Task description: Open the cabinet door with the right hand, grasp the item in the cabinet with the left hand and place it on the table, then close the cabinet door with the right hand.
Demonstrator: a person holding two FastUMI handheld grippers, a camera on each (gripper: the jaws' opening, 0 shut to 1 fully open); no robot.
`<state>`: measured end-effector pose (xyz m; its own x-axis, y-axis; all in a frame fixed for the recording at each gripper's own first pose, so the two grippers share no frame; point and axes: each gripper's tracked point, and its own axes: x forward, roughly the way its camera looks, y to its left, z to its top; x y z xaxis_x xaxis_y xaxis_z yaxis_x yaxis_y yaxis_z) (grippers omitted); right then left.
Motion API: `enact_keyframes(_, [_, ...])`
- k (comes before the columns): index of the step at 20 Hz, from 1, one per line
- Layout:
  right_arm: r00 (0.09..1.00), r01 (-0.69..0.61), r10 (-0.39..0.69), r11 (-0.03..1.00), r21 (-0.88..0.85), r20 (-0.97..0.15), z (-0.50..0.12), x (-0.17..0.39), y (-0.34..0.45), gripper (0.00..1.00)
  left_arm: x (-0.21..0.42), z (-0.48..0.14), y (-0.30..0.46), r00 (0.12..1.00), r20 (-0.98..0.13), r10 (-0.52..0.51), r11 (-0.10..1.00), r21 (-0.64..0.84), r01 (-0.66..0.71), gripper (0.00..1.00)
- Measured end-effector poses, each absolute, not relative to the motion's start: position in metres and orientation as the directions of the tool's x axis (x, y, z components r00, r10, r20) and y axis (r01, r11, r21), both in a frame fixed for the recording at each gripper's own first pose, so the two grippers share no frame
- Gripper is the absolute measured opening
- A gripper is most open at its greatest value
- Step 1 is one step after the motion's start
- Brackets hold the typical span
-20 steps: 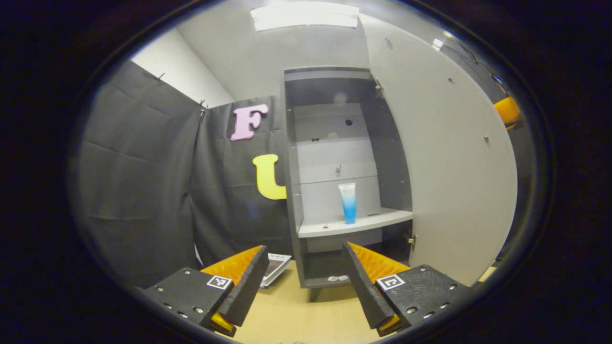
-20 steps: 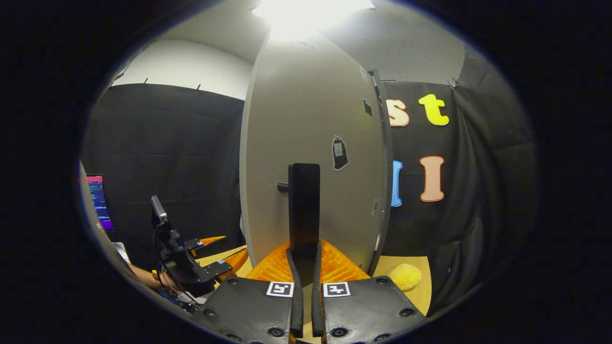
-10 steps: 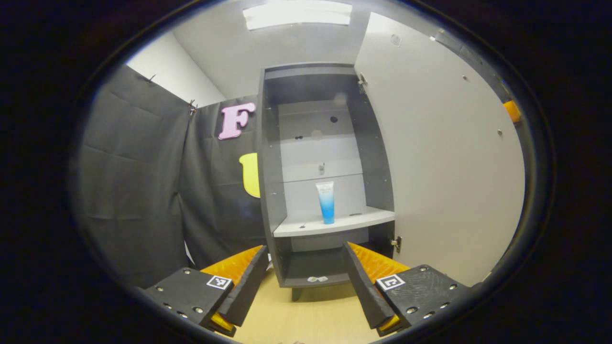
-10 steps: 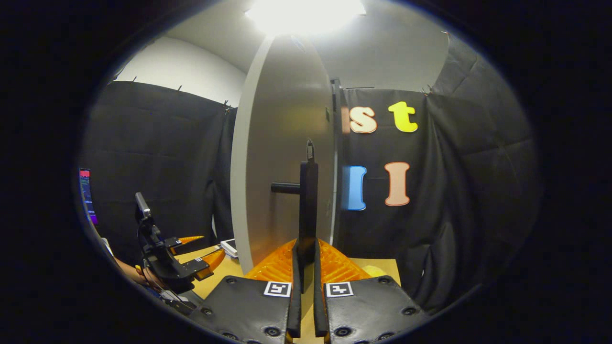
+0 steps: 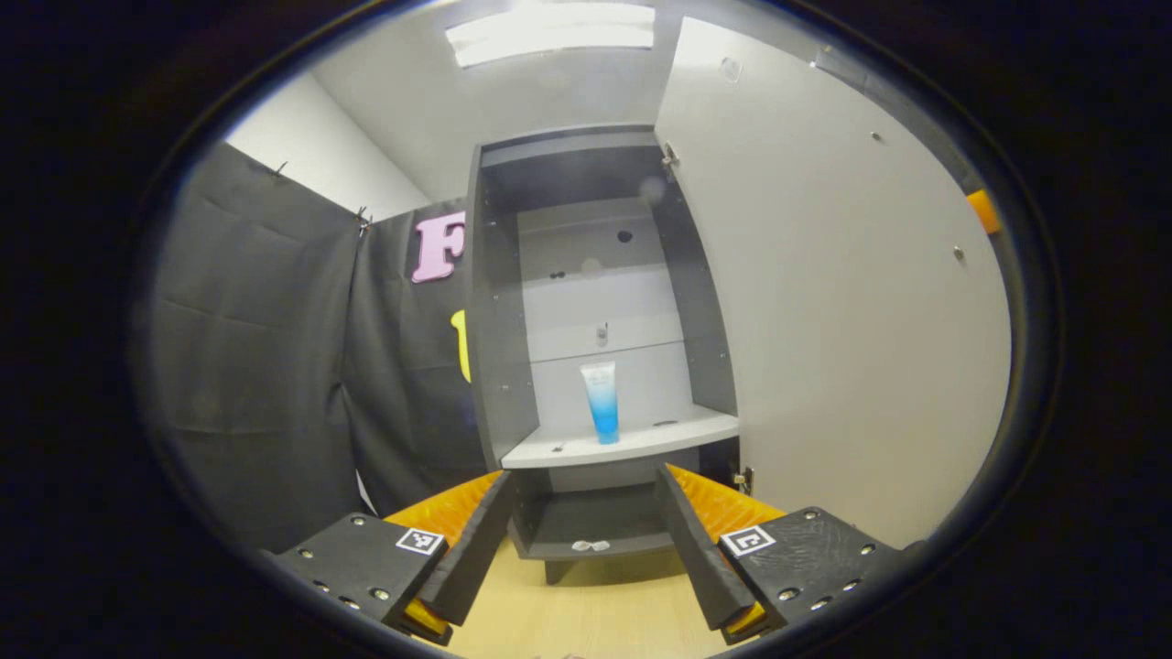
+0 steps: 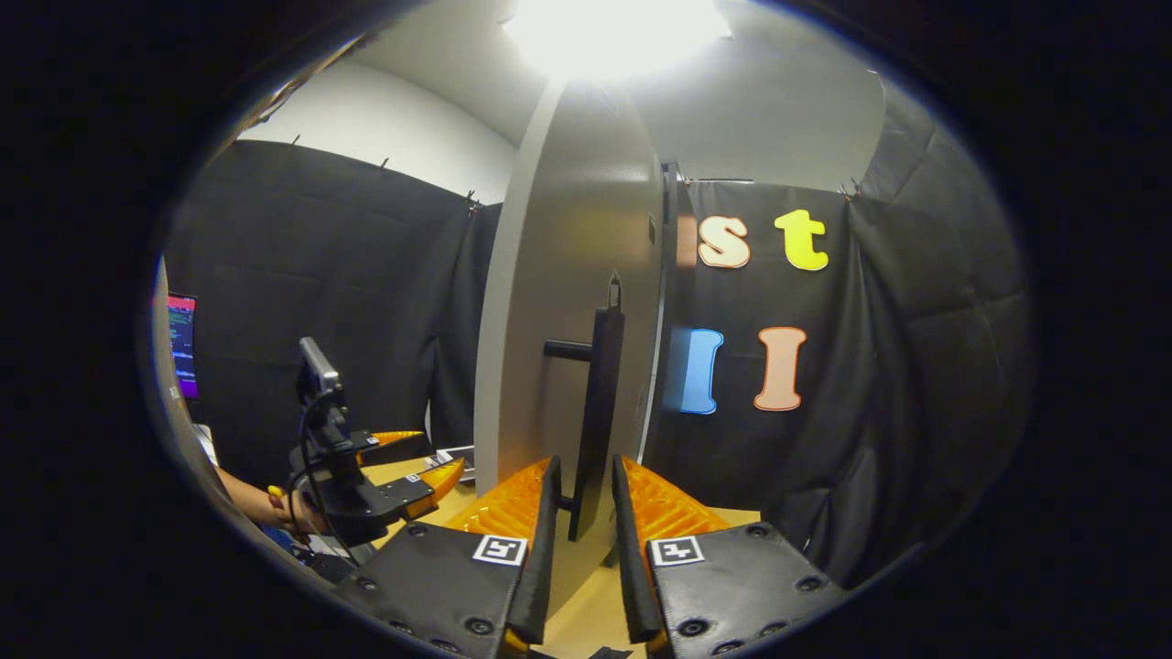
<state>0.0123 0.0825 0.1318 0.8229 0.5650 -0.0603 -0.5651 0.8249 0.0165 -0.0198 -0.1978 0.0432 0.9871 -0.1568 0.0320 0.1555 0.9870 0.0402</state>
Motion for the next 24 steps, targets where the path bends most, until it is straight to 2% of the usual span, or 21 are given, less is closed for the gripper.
enact_keyframes(1, [0.838,-0.542,0.544,0.839,0.035,-0.04,0.137,0.008,0.069,0.41,-0.012,0.049,-0.203,0.986,0.04,-0.163,0.986,0.039,0.161,0.92])
enact_keyframes(3, [0.888,-0.459,0.46,0.886,0.059,0.0,0.143,0.008,0.036,0.74,0.004,0.06,-0.213,0.983,0.05,-0.179,0.984,0.032,0.177,0.92])
enact_keyframes(4, [0.918,-0.395,0.396,0.916,0.064,0.009,0.138,0.015,0.02,0.94,0.015,0.065,-0.219,0.981,0.054,-0.184,0.983,0.028,0.183,0.92])
enact_keyframes(5, [0.945,-0.325,0.326,0.943,0.066,0.003,0.134,0.019,0.0,0.99,0.027,0.071,-0.223,0.981,0.059,-0.187,0.982,0.024,0.186,0.92])
enact_keyframes(7, [0.979,-0.196,0.199,0.977,0.077,-0.032,0.119,0.032,-0.031,0.96,0.053,0.081,-0.23,0.98,0.073,-0.186,0.983,0.019,0.185,0.92])
enact_keyframes(8, [0.988,-0.143,0.147,0.986,0.082,-0.05,0.112,0.036,-0.041,0.99,0.067,0.085,-0.233,0.979,0.084,-0.185,0.983,0.019,0.184,0.92])
enact_keyframes(10, [0.996,-0.04,0.046,0.996,0.077,-0.079,0.102,0.037,-0.058,0.99,0.095,0.092,-0.238,0.978,0.093,-0.188,0.982,0.023,0.186,0.92])
enact_keyframes(12, [0.994,0.021,-0.014,0.998,0.061,-0.106,0.091,0.035,-0.068,0.99,0.124,0.09,-0.242,0.978,0.086,-0.19,0.982,0.023,0.189,0.94])
enact_keyframes(14, [0.989,0.072,-0.063,0.996,0.061,-0.131,0.083,0.036,-0.07,0.99,0.149,0.086,-0.245,0.978,0.071,-0.194,0.981,0.009,0.194,0.92])
enact_keyframes(15, [0.987,0.091,-0.081,0.993,0.069,-0.14,0.08,0.036,-0.069,0.94,0.162,0.083,-0.247,0.978,0.063,-0.197,0.98,0.0,0.197,0.94])
enact_keyframes(16, [0.984,0.105,-0.093,0.991,0.077,-0.151,0.075,0.037,-0.07,0.94,0.174,0.079,-0.248,0.979,0.056,-0.198,0.98,-0.006,0.199,0.94])
enact_keyframes(17, [0.981,0.117,-0.103,0.99,0.082,-0.165,0.07,0.04,-0.07,0.99,0.186,0.075,-0.249,0.978,0.048,-0.201,0.98,-0.005,0.201,0.94])
enact_keyframes(22, [0.958,0.187,-0.165,0.98,0.075,-0.233,0.045,0.07,-0.075,0.99,0.232,0.043,-0.259,0.977,-0.02,-0.211,0.978,0.006,0.211,0.92])
enact_keyframes(24, [0.952,0.201,-0.174,0.976,0.087,-0.252,0.038,0.075,-0.074,0.99,0.247,0.028,-0.261,0.975,-0.058,-0.212,0.977,0.006,0.213,0.94])
